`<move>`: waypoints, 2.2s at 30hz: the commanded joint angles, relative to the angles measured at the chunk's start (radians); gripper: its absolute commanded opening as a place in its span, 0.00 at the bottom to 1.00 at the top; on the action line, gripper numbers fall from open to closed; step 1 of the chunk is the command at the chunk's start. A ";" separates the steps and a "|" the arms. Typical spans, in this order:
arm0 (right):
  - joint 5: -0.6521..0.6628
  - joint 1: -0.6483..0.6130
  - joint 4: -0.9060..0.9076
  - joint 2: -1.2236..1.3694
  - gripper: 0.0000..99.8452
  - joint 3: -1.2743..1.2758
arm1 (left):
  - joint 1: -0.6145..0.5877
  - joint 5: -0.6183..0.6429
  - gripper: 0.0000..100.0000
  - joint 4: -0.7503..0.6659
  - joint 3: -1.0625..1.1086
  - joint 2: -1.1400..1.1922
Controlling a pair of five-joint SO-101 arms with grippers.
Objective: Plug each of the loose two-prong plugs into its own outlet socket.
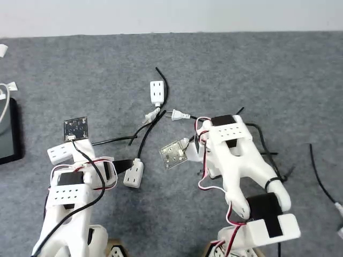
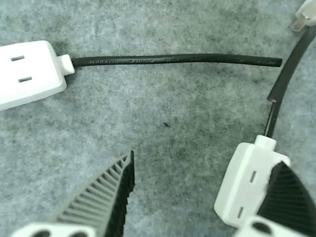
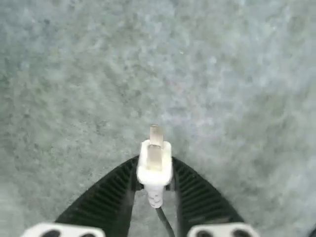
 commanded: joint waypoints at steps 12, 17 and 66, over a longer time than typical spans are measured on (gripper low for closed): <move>-0.423 -0.036 0.243 -0.047 0.10 -0.298 | -0.006 -0.011 0.38 -0.023 -0.007 -0.018; -0.947 -0.041 0.249 -0.047 0.01 -0.305 | -0.006 -0.011 0.38 -0.023 -0.007 -0.018; -2.028 0.260 -0.136 0.257 0.01 -0.210 | -0.006 -0.012 0.38 -0.020 -0.007 -0.018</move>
